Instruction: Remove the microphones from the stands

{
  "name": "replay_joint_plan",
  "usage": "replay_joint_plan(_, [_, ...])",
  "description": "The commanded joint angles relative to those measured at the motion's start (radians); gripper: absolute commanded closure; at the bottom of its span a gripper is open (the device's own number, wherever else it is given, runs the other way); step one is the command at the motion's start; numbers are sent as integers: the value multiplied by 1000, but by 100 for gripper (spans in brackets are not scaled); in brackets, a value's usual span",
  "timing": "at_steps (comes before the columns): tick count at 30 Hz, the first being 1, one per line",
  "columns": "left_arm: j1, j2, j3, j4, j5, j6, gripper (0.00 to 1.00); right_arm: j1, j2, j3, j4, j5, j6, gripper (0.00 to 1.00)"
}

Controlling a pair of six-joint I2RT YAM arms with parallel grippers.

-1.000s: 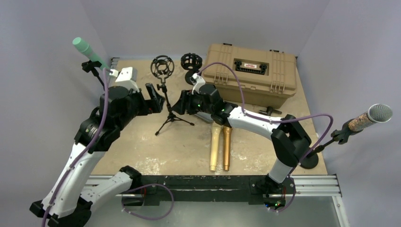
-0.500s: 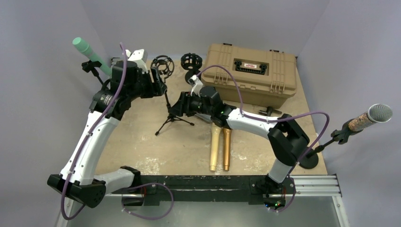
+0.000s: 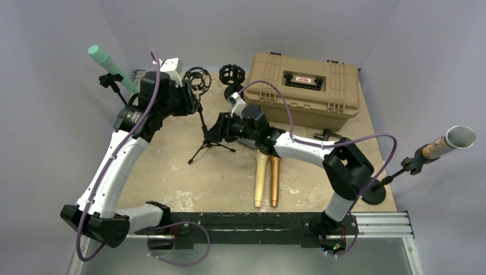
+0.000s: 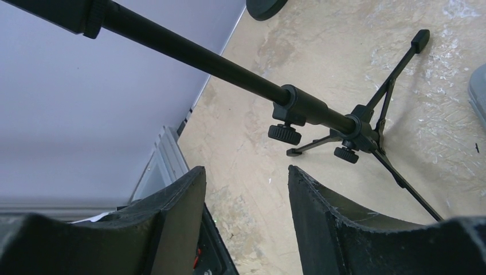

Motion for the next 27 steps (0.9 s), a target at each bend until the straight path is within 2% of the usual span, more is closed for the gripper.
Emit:
replay_joint_plan(1, [5,8,-27,39,-36,35,65,2,8,6,43,-25,1,47])
replay_joint_plan(11, [2,-5,-106,30,-21,32,72,2,31,28,46,-28,15,47])
replay_joint_plan(17, [2,-66,-151,35,-22,36,71,-1,42,38,73,-18,53,47])
replay_joint_plan(20, [2,-101,-156,35,-12,36,64,-2,66,57,91,-20,111,49])
replay_joint_plan(23, [3,-128,-135,27,-11,38,49,-1,103,82,99,-25,158,63])
replay_joint_plan(25, [3,-136,-99,10,-1,46,39,-2,123,99,85,-16,168,64])
replay_joint_plan(27, [2,-140,-57,-13,16,59,33,-2,134,102,77,4,176,64])
